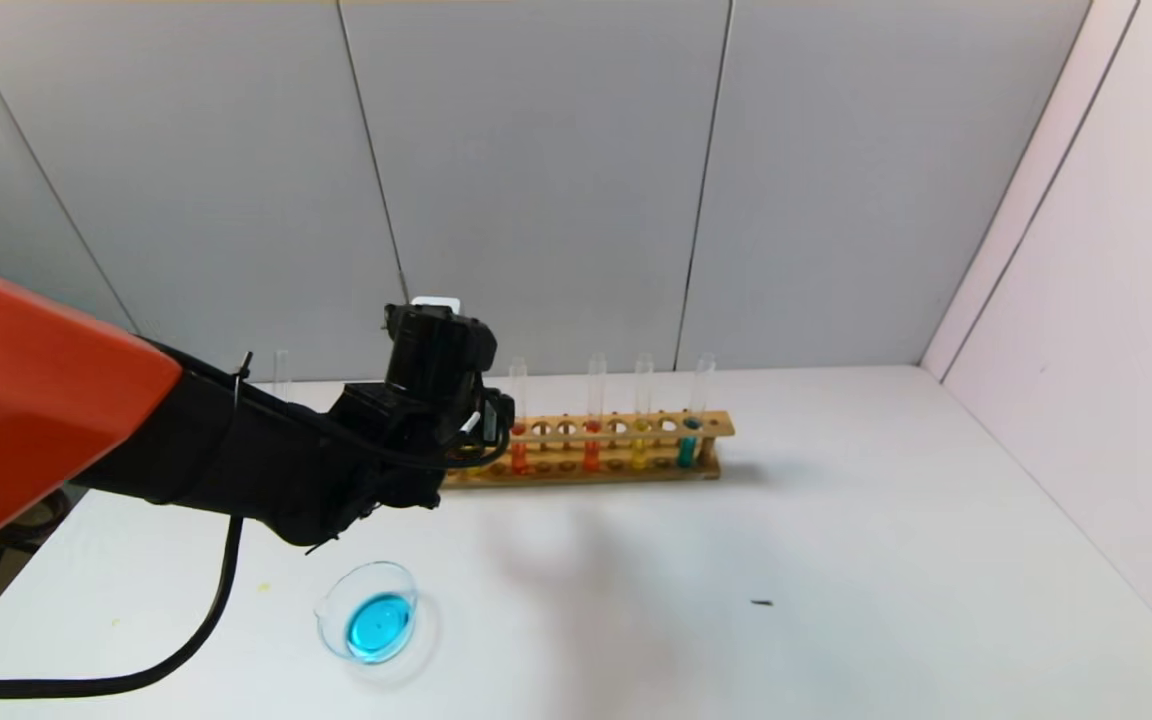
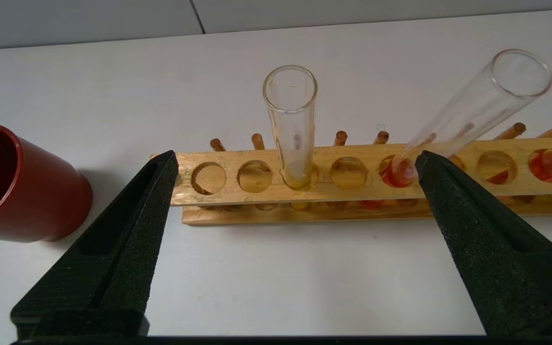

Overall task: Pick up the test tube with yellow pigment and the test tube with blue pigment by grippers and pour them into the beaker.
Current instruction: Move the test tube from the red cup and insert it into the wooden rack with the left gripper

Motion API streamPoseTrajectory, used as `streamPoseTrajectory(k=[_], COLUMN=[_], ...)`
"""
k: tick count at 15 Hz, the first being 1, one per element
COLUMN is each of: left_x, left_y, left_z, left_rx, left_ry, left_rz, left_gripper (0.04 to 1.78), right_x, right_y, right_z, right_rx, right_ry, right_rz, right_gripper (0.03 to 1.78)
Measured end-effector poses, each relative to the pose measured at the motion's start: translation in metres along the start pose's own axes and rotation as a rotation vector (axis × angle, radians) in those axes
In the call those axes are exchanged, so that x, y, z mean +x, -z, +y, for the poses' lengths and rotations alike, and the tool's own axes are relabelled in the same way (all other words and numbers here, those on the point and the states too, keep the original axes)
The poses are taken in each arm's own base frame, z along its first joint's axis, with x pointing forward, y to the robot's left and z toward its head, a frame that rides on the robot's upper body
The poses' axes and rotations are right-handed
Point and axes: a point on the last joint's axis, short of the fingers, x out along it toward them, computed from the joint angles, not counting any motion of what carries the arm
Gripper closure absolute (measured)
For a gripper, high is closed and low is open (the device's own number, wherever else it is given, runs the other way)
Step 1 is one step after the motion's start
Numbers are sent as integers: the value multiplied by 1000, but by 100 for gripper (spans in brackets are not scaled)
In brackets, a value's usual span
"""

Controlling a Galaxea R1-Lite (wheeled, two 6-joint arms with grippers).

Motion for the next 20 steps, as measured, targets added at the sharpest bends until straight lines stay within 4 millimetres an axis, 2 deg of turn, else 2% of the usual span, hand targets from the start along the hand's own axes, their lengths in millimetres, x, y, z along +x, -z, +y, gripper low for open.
streamPoseTrajectory(k=[5,10,12,15,20], left_x=[24,36,37,37,37], left_y=[0,4,6,8,9], left_z=[2,0,-1,0,0], left_rx=[-18,-19,-20,-18,-18], left_ry=[-14,-22,-22,-24,-26], left_rz=[-25,-16,-13,-6,-2], left_gripper=[8,8,15,44,132], right_x=[0,0,0,0,0], right_y=[0,0,0,0,0], right_z=[0,0,0,0,0], right_rx=[0,0,0,0,0], right_ry=[0,0,0,0,0], right_rz=[0,0,0,0,0], right_gripper=[7,7,7,7,7])
